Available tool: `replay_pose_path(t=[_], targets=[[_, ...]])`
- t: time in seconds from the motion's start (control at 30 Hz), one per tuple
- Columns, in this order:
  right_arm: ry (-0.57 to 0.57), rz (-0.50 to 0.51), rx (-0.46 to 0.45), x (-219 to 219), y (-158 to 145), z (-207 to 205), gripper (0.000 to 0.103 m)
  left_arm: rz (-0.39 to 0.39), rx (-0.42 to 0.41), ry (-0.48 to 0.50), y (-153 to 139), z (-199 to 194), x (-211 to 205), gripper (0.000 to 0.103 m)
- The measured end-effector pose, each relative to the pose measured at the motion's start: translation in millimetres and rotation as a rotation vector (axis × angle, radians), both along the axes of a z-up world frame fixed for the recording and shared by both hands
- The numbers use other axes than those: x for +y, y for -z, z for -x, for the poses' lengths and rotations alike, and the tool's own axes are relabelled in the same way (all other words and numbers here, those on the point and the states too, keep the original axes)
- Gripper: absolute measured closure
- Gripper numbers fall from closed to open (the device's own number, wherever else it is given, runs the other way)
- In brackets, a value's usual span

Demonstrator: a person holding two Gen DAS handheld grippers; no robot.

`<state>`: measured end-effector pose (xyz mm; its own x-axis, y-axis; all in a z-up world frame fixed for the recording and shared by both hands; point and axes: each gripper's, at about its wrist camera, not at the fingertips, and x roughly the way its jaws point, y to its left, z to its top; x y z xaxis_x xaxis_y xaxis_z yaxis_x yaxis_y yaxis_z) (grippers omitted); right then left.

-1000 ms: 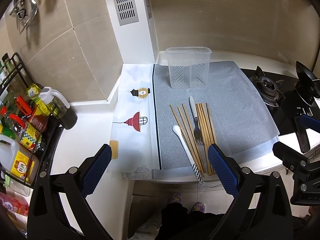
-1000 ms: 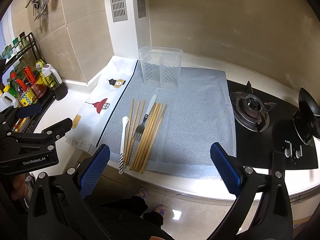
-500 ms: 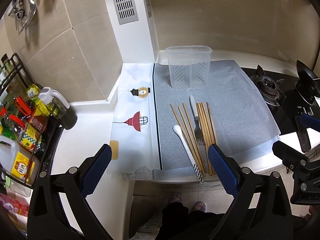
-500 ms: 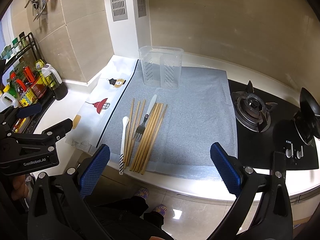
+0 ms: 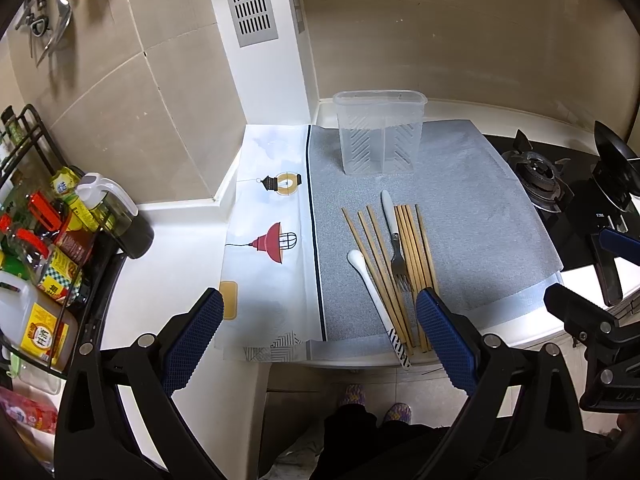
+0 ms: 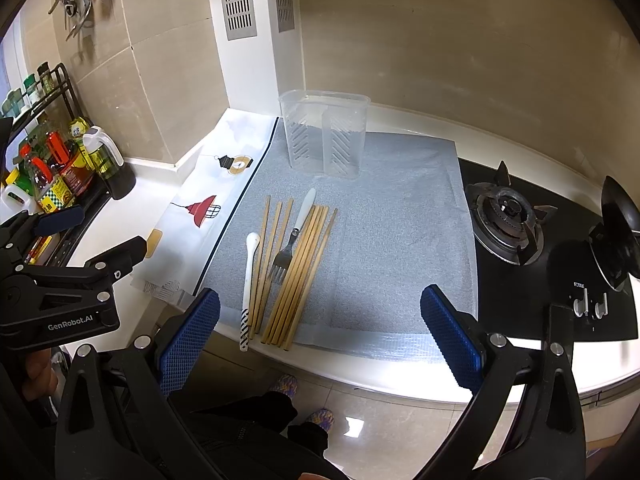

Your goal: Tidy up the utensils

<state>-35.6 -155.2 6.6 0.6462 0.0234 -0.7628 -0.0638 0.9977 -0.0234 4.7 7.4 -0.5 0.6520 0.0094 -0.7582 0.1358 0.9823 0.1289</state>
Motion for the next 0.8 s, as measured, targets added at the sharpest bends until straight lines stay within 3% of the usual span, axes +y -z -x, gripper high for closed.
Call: replay_pose_path(t=[0.13,0.27,0.53,0.73,0.8], targets=[[0.004,-0.016,0.006,0.1,2.4,-5.5,0.005,0.01,0.016,-0.006,3.6,-5.7,3.4,0.009],[0.042,-0.093,0.028,-15.2,8.0,-17.0,0.005,0.041,0.054,-0.023,11.1,-18.2,12.2,0.009],[0.128,-0.224,0.149,-40.5,47.4,-64.4,0.007,0.065,0.137,-0.068,33.3,-50.4,27.2,0.009],[0.141,-0.176,0.225,-34.4,82.9,-123.1,0.053,0.041,0.194,-0.076,50.5,-77.1,30.1,0.009],[0.117,-0.197,0.292,-29.6,102.2,-151.2,0.062,0.042,0.222,-0.08,56.4,-85.4,32.2,0.009]])
